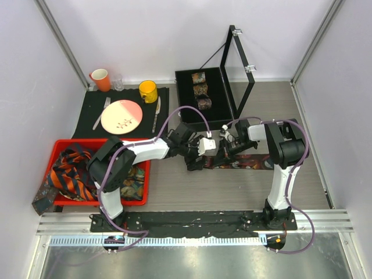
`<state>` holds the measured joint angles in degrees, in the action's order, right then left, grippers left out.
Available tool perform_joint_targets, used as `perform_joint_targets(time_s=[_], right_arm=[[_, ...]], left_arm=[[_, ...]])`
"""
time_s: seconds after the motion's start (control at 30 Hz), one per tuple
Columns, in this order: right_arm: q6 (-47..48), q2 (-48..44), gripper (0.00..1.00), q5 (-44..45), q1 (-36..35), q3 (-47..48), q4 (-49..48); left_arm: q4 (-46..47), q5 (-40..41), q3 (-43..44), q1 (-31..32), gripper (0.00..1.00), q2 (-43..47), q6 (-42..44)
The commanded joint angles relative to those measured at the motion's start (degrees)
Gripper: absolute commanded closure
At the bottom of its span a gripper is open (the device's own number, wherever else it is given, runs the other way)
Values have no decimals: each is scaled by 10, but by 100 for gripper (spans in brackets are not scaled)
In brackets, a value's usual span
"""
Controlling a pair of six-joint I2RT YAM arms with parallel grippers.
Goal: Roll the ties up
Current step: Roll the tie at the center of the board.
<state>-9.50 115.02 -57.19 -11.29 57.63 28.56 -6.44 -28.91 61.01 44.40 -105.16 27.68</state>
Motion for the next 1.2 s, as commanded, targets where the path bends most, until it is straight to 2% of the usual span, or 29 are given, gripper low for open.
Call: perform_joint_targets(time_s=[0.0,0.17,0.43,0.53,0.63,0.67,0.77,0.83,0.93,1.17], right_arm=[[43,33,99,103,17,3,10],[54,42,99,95,25,11,23],[62,42,99,81,25,18,38],[64,42,99,75,26,18,41],[69,33,99,63,26,17,44],[73,27,99,57,26,18,51],[77,-19,94,26,28,16,62],[80,-63,84,15,31,14,68],[85,-98,76,36,38,14,84],[108,-66,75,98,39,-1,95]], left_arm=[[62,-88,1,2,19,14,37],[22,-95,39,10,18,-7,85],[-42,-41,80,40,22,-49,177],[-73,-41,98,45,30,-61,194],[-104,-42,117,46,53,-75,181],[-111,-42,123,46,65,-79,177],[-138,-61,106,41,76,-68,171],[-153,-81,81,36,80,-58,175],[-156,-95,50,30,83,-40,184],[-152,-114,39,19,84,-29,168]])
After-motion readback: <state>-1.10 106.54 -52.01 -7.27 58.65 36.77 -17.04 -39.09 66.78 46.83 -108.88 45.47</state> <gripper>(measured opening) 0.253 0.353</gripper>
